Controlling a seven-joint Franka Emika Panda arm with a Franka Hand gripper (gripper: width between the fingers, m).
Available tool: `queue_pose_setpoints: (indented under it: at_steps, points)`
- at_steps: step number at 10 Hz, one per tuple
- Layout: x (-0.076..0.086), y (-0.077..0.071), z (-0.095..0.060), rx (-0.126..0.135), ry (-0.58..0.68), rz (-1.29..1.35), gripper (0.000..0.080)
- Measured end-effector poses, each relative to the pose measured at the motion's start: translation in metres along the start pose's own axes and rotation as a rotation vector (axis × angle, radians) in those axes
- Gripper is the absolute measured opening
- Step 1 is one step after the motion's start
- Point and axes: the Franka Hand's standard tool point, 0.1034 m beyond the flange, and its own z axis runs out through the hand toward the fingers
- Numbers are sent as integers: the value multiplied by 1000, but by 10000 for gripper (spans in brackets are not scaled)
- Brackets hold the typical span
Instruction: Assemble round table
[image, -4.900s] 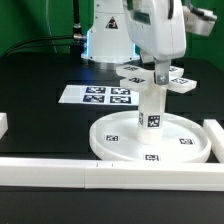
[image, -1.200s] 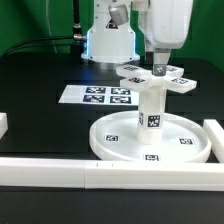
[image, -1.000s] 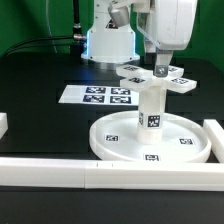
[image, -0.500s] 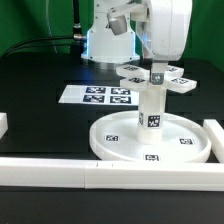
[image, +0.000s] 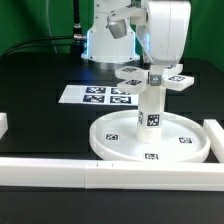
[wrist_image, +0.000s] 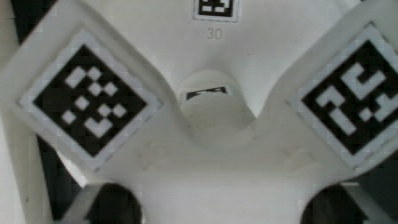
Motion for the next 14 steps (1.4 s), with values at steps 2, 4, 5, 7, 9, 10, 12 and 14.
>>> queue_pose_setpoints:
  at_steps: [2,4,5,7,9,10,12,14]
  points:
    - [-5,0,0,0,0,27,440]
    - [-5,0,0,0,0,65,440]
    - [-5,0,0,0,0,111,440]
    - [-5,-1,0,2,3,329,440]
    - [-3,-1,0,4,2,593,442]
    - [-2,-1,0,4,3,686,442]
    - [-1,-1,0,5,4,916,442]
    - [2,2,0,-22,21,1082,442]
